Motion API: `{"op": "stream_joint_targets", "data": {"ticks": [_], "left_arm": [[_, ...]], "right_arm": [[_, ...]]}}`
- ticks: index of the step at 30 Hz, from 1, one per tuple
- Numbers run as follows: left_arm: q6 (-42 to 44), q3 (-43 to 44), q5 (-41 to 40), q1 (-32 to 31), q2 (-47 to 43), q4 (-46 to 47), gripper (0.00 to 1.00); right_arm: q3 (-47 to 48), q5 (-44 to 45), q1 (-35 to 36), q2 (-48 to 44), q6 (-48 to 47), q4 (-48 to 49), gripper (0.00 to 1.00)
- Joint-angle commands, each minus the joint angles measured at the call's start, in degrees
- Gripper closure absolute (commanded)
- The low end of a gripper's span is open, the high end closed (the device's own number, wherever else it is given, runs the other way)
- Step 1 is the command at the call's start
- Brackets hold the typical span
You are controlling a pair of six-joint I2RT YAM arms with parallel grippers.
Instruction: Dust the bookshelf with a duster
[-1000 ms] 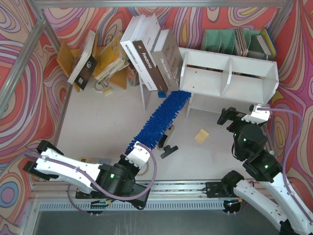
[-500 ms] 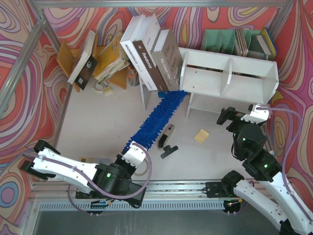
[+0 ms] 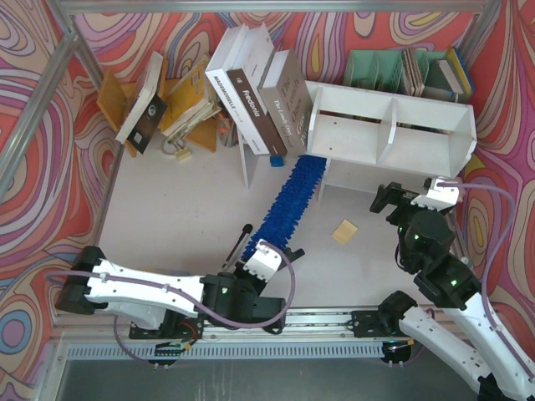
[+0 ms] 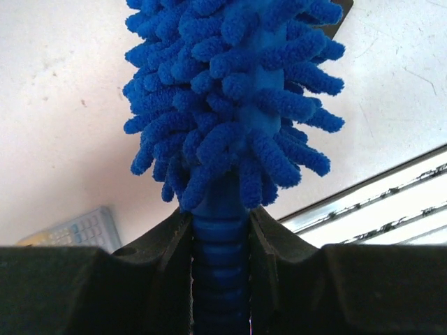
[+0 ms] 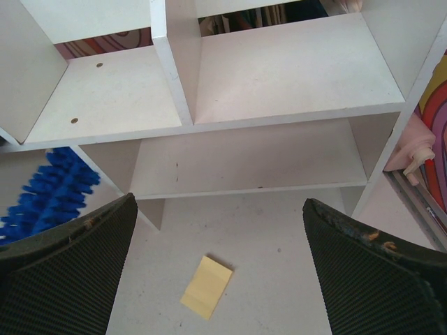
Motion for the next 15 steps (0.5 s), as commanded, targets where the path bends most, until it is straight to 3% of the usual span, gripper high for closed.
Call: {"op": "stream_joint_targets", "data": {"ticks": [1, 5, 11, 15], "left_arm": [[6.81, -3.73, 3.72, 4.34, 2.49, 15.77, 1.0], [7.97, -3.22, 9.93, 7.69, 8.89, 21.84, 1.0], [8.91, 4.48, 14.63, 9.23, 20.57, 20.71, 1.0], [9.85, 7.01, 14.38, 9.84, 22.34, 19.29, 1.0]], "right_arm": [[-0.34, 0.26, -0.08, -0.79, 0.04, 0.97, 0.1], [-0.45, 0.47, -0.08, -1.32, -0.13, 0.99, 0.1], [-0.45, 0.37, -0.08, -1.48, -0.18, 1.14, 0.1], [-0.45, 0.38, -0.02, -1.7, -0.13, 1.06, 0.1]]}}
